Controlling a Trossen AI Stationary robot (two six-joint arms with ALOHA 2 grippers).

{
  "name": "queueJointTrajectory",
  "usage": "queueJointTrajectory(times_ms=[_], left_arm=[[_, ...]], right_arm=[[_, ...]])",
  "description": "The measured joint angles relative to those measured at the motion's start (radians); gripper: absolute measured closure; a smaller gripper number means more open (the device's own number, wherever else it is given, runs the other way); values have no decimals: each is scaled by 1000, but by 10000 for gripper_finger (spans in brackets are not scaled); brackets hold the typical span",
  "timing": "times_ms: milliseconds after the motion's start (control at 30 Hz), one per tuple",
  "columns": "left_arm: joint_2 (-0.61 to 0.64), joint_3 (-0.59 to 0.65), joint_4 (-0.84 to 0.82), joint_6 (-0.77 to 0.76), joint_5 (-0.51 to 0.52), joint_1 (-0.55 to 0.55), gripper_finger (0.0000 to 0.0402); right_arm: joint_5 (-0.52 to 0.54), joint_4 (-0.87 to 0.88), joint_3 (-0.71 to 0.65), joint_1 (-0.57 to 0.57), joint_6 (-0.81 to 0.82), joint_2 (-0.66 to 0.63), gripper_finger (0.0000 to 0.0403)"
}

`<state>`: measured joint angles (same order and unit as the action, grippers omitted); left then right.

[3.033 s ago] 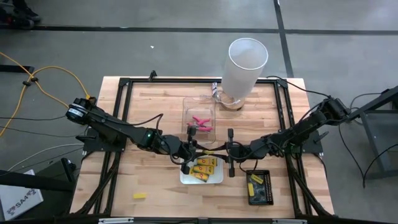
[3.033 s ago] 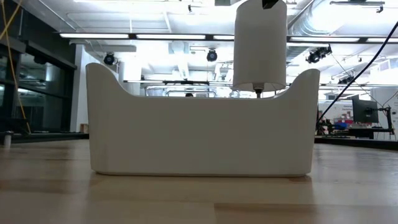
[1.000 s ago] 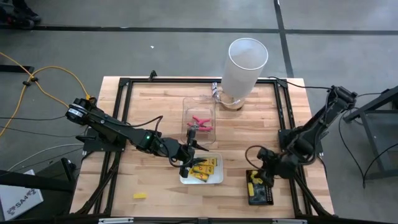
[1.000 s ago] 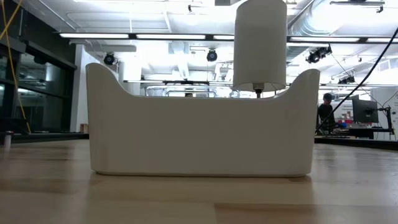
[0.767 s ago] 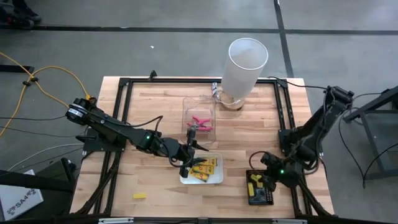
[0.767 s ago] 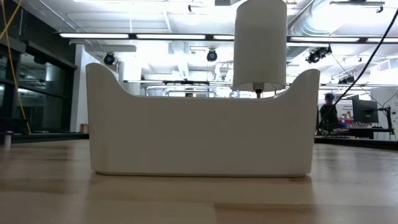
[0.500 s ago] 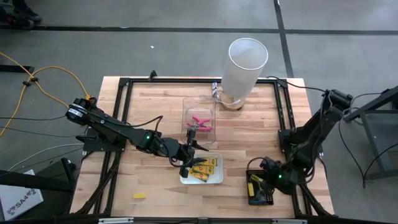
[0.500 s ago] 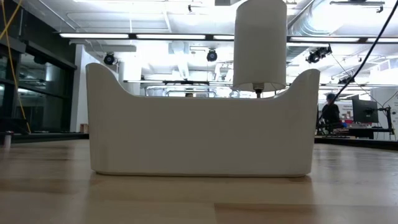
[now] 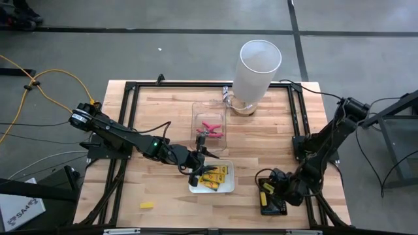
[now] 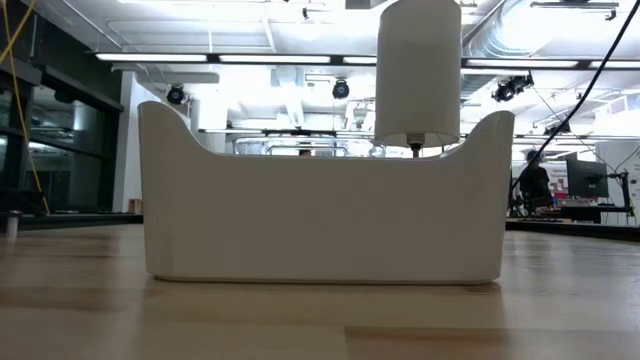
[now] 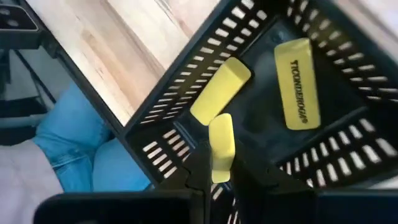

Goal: Pick & Place School Supplies
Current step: Put the yellow eraser into the black bin

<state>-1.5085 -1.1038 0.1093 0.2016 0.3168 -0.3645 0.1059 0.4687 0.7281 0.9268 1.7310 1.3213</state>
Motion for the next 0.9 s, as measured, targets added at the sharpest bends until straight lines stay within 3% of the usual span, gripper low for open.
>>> queueJointTrajectory(times_ms=[233, 433, 700, 900], left_arm=[[0, 0, 0, 0, -1, 0, 228], [0, 0, 0, 0, -1, 0, 228], [0, 0, 0, 0, -2, 0, 228], [0, 0, 0, 0, -4, 0, 228]], right_arm=[[-24, -259, -133, -11, 0, 6, 366], [-27, -276, -147, -20, -7, 6, 361], [-26, -275, -148, -20, -7, 5, 310], [-26, -275, -148, -20, -7, 5, 297]])
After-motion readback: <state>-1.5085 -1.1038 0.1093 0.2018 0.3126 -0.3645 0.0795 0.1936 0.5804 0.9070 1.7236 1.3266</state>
